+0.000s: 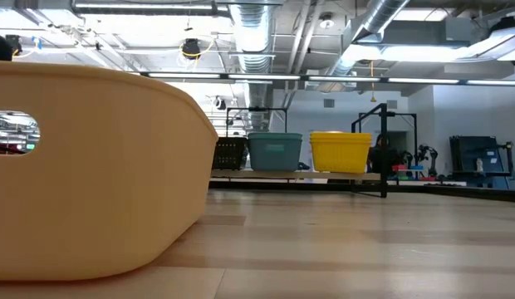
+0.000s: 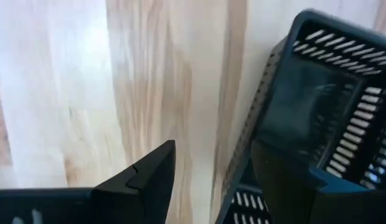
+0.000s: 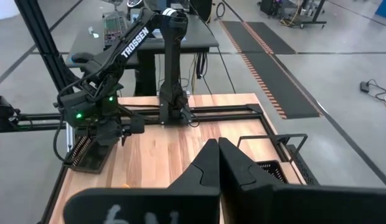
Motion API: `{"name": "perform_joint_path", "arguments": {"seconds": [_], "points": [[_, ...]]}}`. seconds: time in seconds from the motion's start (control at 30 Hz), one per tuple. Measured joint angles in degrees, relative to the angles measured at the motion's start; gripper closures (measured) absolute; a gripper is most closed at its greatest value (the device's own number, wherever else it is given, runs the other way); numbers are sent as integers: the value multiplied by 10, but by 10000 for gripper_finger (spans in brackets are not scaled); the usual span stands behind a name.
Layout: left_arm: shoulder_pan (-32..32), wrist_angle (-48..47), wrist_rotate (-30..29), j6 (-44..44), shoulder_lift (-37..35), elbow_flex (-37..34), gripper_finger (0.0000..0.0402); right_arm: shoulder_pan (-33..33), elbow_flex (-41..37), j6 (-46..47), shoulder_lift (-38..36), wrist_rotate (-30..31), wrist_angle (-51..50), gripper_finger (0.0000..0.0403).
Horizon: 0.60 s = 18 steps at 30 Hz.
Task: Stack baskets on shelf by color
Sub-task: Stack the black bin on the black bin
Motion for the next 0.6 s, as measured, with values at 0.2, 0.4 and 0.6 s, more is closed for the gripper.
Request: {"name": "perform_joint_path", "arguments": {"seconds": [0.2, 0.4, 0.6], "points": [[2, 1, -2, 15, 0, 0, 205, 0, 0, -7, 0, 1, 12, 394], [2, 6, -9, -33, 0, 0, 205, 0, 0, -36, 0, 1, 40, 394], [2, 8, -98, -30, 0, 0, 205, 0, 0, -35, 1, 1, 42, 394]]}}
